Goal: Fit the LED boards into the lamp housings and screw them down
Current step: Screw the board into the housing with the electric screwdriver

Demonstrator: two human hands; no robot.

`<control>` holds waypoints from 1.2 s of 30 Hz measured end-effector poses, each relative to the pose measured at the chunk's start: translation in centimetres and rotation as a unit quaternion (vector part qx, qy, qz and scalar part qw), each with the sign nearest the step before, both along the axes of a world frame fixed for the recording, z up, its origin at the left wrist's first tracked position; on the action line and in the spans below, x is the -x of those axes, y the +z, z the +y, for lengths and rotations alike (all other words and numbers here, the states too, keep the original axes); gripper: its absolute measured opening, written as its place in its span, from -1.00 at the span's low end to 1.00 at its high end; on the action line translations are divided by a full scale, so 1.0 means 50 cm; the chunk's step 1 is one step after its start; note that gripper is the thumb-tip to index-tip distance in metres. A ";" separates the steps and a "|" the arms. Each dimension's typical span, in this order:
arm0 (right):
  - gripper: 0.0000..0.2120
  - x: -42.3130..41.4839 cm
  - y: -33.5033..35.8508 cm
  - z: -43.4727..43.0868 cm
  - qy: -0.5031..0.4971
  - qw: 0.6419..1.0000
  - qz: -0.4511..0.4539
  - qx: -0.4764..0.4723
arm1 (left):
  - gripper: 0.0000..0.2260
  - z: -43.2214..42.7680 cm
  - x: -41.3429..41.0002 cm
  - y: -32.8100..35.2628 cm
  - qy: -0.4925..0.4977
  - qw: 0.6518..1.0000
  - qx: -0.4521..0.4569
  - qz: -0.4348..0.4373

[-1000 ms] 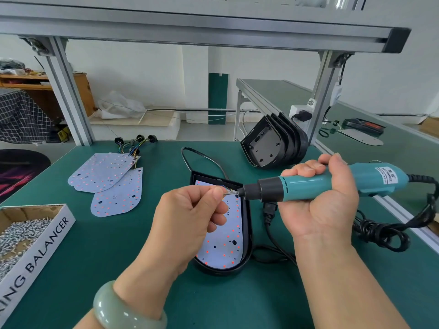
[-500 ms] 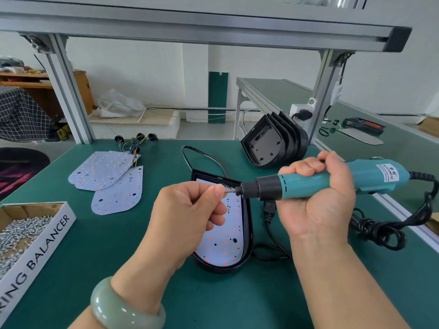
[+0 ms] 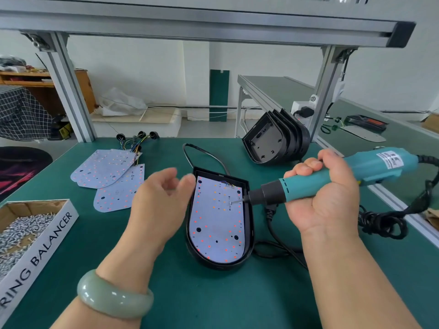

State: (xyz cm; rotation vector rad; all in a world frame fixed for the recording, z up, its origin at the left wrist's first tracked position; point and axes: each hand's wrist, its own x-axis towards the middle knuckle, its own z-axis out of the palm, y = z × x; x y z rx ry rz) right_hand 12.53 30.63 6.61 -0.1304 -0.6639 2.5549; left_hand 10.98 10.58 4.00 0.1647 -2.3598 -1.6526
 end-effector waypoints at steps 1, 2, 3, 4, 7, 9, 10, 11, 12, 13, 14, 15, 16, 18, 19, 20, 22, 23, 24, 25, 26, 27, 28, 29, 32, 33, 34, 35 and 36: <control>-0.79 0.001 -0.002 0.002 0.007 1.000 -0.016 -0.016 | -0.50 0.001 0.002 -0.008 -0.016 0.998 0.034 -0.051; -0.79 0.002 -0.004 0.003 0.015 0.999 -0.029 -0.033 | -0.46 0.003 0.002 -0.016 -0.046 0.993 0.050 -0.097; -0.79 0.003 -0.006 0.001 0.022 0.998 -0.040 -0.048 | -0.52 0.006 0.003 -0.023 -0.085 0.986 0.061 -0.132; -0.78 0.004 -0.007 -0.002 0.029 0.996 -0.047 -0.063 | -0.64 0.009 0.004 -0.028 -0.113 0.979 0.071 -0.152; -0.76 0.005 -0.012 -0.017 0.048 0.993 -0.052 -0.099 | -0.73 0.012 0.010 -0.029 -0.136 0.965 0.131 -0.182; -0.77 0.004 -0.015 -0.030 0.058 0.990 -0.048 -0.117 | -0.66 0.012 0.015 -0.028 -0.138 0.956 0.171 -0.194; -0.77 0.003 -0.017 -0.036 0.060 0.989 -0.045 -0.126 | -0.64 0.014 0.015 -0.026 -0.136 0.955 0.183 -0.192; -0.77 0.003 -0.019 -0.041 0.061 0.988 -0.042 -0.136 | -0.64 0.015 0.014 -0.025 -0.135 0.953 0.192 -0.190; -0.77 0.003 -0.022 -0.046 0.060 0.986 -0.040 -0.147 | -0.64 0.016 0.014 -0.025 -0.137 0.952 0.197 -0.187; -0.76 0.003 -0.024 -0.051 0.057 0.985 -0.037 -0.160 | -0.64 0.017 0.014 -0.026 -0.140 0.952 0.199 -0.185; -0.75 0.002 -0.025 -0.055 0.054 0.983 -0.034 -0.170 | -0.65 0.018 0.015 -0.027 -0.140 0.952 0.199 -0.185; -0.75 0.002 -0.026 -0.058 0.051 0.982 -0.030 -0.179 | -0.65 0.017 0.015 -0.029 -0.139 0.952 0.199 -0.184; -0.76 0.002 -0.027 -0.060 0.048 0.981 -0.026 -0.186 | -0.66 0.016 0.016 -0.030 -0.137 0.953 0.202 -0.182; -0.83 0.001 -0.026 -0.063 0.042 0.979 -0.019 -0.200 | -0.66 0.016 0.018 -0.034 -0.133 0.953 0.203 -0.180; -0.86 0.002 -0.025 -0.064 0.039 0.978 -0.015 -0.206 | -0.66 0.015 0.019 -0.036 -0.132 0.954 0.200 -0.180; -0.87 0.001 -0.025 -0.065 0.038 0.976 -0.012 -0.213 | -0.66 0.015 0.020 -0.037 -0.132 0.955 0.196 -0.181; -0.83 0.000 -0.025 -0.069 0.036 0.972 -0.003 -0.232 | -0.67 0.015 0.021 -0.040 -0.135 0.955 0.191 -0.180; -0.81 -0.001 -0.024 -0.072 0.035 0.969 0.003 -0.245 | -0.69 0.016 0.020 -0.039 -0.137 0.955 0.193 -0.178; -0.80 -0.003 -0.023 -0.077 0.034 0.965 0.012 -0.258 | -0.73 0.018 0.018 -0.035 -0.135 0.955 0.199 -0.176; -0.79 -0.005 -0.023 -0.083 0.034 0.961 0.025 -0.273 | -0.77 0.021 0.016 -0.032 -0.133 0.953 0.211 -0.174; -0.78 -0.007 -0.022 -0.088 0.034 0.957 0.039 -0.287 | -0.78 0.023 0.013 -0.027 -0.129 0.950 0.224 -0.173; -0.77 -0.009 -0.022 -0.093 0.036 0.952 0.055 -0.299 | -0.75 0.026 0.010 -0.022 -0.126 0.948 0.237 -0.174; -0.76 -0.011 -0.022 -0.097 0.039 0.948 0.068 -0.309 | -0.71 0.027 0.008 -0.018 -0.124 0.944 0.250 -0.173; -0.75 -0.012 -0.021 -0.101 0.043 0.943 0.079 -0.320 | -0.68 0.028 0.007 -0.014 -0.124 0.941 0.263 -0.173; -0.75 -0.010 -0.018 -0.107 0.053 0.933 0.087 -0.346 | -0.63 0.032 0.007 -0.006 -0.122 0.931 0.297 -0.171; -0.75 -0.009 -0.017 -0.109 0.053 0.932 0.085 -0.347 | -0.63 0.033 0.007 -0.005 -0.122 0.929 0.306 -0.169; -0.75 -0.007 -0.017 -0.109 0.053 0.933 0.083 -0.346 | -0.63 0.034 0.007 -0.003 -0.121 0.928 0.311 -0.168; -0.75 -0.006 -0.017 -0.110 0.053 0.934 0.082 -0.343 | -0.63 0.034 0.006 -0.003 -0.120 0.927 0.312 -0.168; -0.74 -0.005 -0.017 -0.109 0.054 0.936 0.081 -0.339 | -0.63 0.034 0.006 -0.003 -0.119 0.927 0.313 -0.167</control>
